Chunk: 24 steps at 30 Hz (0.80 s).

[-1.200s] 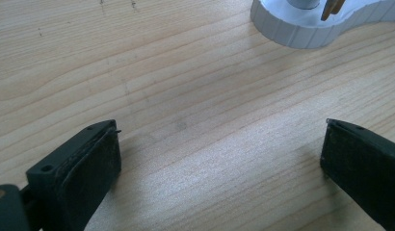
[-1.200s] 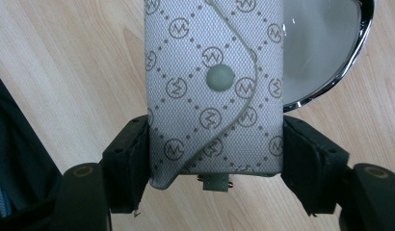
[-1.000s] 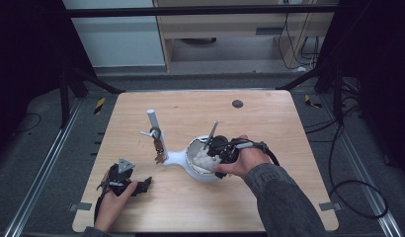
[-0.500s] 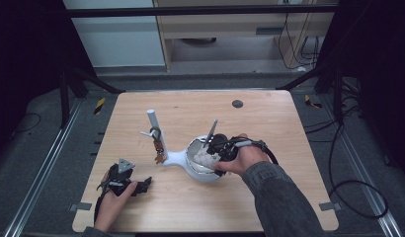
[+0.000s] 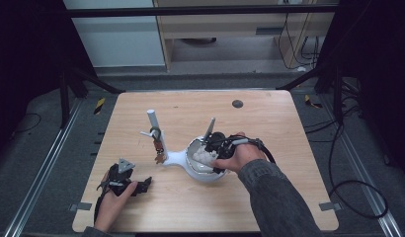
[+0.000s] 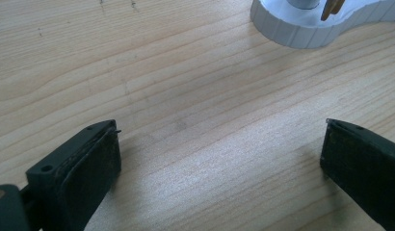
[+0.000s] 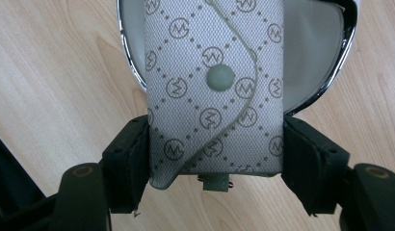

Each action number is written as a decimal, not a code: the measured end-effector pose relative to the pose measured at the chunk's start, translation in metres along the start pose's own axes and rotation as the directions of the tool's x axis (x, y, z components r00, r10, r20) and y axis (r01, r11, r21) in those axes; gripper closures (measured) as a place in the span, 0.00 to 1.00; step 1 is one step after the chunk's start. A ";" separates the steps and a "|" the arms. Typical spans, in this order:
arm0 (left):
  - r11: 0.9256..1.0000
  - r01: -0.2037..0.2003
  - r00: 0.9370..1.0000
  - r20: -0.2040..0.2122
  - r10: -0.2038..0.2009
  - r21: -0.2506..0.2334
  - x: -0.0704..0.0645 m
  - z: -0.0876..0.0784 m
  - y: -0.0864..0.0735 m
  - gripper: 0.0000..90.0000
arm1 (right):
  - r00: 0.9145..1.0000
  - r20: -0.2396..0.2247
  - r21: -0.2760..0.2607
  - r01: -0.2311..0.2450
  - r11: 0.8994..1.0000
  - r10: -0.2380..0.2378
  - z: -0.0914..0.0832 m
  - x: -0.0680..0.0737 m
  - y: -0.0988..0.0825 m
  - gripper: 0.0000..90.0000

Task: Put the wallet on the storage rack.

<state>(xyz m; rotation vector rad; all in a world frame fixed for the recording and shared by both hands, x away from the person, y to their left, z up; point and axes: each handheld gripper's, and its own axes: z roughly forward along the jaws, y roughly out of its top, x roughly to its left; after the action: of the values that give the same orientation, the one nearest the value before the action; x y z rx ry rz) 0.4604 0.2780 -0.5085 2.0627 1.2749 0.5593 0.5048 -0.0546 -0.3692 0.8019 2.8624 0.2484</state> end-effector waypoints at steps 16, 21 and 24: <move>1.000 -0.001 1.000 0.002 0.001 0.000 0.000 0.000 0.000 0.00 | 1.000 0.010 0.018 0.004 1.000 -0.004 0.005 -0.002 0.012 0.35; 1.000 -0.002 1.000 0.003 0.002 0.000 0.000 0.000 0.000 0.00 | 1.000 0.010 0.017 0.009 1.000 -0.010 0.007 -0.003 0.014 0.35; 1.000 -0.003 1.000 0.004 0.003 0.000 0.000 0.000 0.000 0.00 | 1.000 0.009 0.022 0.009 1.000 -0.009 0.008 -0.002 0.016 0.35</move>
<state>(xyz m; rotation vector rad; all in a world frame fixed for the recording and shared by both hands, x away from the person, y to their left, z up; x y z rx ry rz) 0.4605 0.2782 -0.5085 2.0650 1.2703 0.5566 0.5161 -0.0412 -0.3736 0.7923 2.8638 0.2124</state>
